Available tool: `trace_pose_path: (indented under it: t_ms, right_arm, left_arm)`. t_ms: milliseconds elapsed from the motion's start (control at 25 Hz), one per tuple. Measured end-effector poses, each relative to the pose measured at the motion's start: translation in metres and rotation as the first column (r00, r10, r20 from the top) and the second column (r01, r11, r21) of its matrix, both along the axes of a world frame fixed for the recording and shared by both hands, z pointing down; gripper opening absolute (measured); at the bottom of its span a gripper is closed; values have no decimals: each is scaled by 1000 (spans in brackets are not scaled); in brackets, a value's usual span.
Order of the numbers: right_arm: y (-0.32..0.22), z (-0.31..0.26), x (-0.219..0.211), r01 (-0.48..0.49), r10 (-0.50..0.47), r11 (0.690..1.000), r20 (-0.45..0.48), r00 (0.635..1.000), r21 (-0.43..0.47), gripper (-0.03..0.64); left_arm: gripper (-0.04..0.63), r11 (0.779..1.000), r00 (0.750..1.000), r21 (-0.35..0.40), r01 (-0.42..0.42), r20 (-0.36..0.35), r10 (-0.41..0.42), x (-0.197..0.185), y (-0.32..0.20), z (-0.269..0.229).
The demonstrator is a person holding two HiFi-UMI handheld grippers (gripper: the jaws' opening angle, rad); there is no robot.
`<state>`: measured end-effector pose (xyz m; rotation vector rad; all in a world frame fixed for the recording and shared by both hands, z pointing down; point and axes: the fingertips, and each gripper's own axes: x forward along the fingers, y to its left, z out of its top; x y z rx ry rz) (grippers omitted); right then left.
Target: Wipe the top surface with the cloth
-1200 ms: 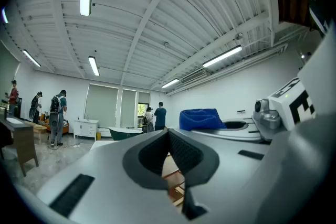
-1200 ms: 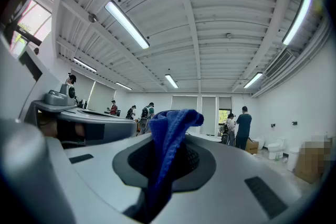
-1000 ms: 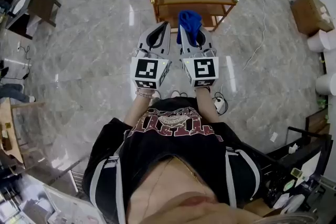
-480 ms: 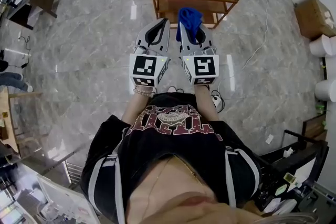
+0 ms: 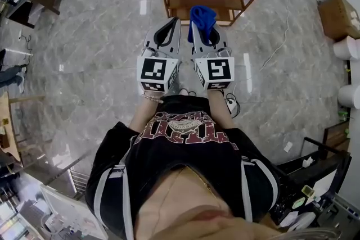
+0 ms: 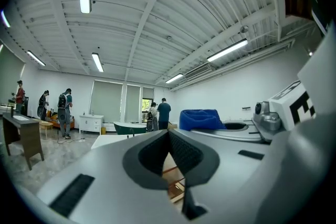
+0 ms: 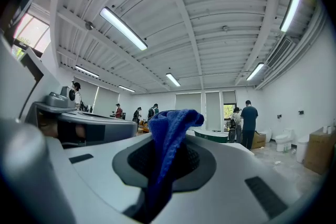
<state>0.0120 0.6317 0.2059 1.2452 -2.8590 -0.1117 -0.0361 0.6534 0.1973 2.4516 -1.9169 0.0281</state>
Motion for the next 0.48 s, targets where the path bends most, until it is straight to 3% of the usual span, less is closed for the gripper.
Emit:
trace_pose_path:
  t_ms: [480]
  right_arm:
    - [-69,1,-30,-31,32,999,-21,999,14,55]
  left_arm:
    - [48,999,999,5,-45,-24,45,-27,-75,3]
